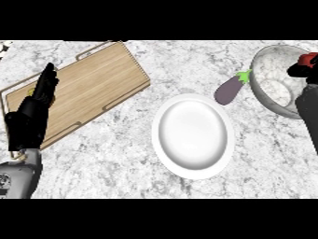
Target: Pick the bell pepper from the plate and place it in the bowl
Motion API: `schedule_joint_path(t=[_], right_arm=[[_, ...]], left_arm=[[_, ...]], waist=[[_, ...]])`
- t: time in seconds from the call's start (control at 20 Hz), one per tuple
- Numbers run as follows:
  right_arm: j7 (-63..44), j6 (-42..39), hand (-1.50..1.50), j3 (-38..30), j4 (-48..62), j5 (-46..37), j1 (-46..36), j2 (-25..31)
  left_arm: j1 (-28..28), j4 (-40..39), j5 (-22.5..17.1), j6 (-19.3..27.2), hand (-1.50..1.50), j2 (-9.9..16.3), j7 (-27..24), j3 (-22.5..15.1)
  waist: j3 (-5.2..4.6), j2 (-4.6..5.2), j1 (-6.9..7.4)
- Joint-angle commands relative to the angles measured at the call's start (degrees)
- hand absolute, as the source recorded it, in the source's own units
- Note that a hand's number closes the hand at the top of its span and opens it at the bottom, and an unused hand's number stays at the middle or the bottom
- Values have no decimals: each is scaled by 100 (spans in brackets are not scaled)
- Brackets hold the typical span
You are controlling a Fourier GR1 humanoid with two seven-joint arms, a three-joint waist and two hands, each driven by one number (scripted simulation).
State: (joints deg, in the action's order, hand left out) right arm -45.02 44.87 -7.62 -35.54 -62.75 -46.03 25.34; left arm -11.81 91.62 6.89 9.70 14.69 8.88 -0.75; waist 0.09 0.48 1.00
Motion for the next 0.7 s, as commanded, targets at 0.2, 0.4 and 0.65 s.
schedule_joint_path(t=[0.2,0.4,0.65], right_arm=[[2170,126,-150,-1111,410,2084,179,-8],[3331,-118,-150,-1512,539,2749,75,178],[4332,90,-150,-2016,722,3355,-32,301]], left_arm=[[-237,-137,-55,-125,0,69,38,140],[-29,-53,8,-113,0,-16,-38,57],[-95,-102,-47,-163,0,10,-62,198]], waist=[[15,35,38],[12,24,78],[6,18,66]])
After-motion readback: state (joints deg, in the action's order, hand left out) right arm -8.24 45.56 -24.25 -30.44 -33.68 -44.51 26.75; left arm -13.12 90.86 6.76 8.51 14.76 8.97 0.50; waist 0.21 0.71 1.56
